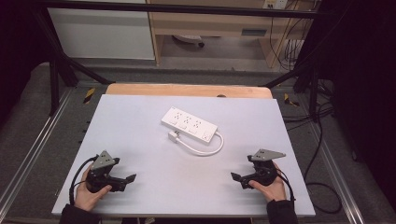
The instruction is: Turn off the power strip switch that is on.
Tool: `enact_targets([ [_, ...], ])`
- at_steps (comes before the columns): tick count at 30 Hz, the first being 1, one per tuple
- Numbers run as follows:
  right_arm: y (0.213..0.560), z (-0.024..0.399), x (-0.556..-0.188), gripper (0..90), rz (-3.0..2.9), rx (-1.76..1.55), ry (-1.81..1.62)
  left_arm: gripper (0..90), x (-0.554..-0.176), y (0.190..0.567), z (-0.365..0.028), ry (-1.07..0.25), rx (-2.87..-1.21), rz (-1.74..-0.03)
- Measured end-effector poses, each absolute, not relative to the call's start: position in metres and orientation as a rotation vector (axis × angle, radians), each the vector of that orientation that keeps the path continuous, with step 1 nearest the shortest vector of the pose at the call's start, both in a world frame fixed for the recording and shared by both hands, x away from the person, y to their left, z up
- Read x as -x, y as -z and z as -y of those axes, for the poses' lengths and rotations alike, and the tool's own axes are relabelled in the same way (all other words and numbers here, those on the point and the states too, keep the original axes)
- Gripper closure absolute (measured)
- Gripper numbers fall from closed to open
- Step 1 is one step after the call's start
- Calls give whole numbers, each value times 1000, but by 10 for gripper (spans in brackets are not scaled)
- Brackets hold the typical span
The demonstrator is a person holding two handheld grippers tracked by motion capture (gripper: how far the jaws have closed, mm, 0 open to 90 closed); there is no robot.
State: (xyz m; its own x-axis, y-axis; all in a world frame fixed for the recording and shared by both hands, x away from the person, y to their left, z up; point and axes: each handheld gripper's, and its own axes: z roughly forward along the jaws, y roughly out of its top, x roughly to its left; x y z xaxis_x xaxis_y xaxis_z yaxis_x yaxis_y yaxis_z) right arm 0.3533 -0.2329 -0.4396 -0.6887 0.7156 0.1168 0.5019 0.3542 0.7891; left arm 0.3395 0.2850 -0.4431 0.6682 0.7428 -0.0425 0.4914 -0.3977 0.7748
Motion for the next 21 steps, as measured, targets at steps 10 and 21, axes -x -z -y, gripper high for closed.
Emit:
enact_targets([
  [10,435,221,-356,11,-2372,-1060,-1231,57,-340,443,-285,-397,-2077,-952],
  [21,431,211,-358,17,-2366,-1044,-1216,57,-339,443,-285,-398,-2076,-951],
])
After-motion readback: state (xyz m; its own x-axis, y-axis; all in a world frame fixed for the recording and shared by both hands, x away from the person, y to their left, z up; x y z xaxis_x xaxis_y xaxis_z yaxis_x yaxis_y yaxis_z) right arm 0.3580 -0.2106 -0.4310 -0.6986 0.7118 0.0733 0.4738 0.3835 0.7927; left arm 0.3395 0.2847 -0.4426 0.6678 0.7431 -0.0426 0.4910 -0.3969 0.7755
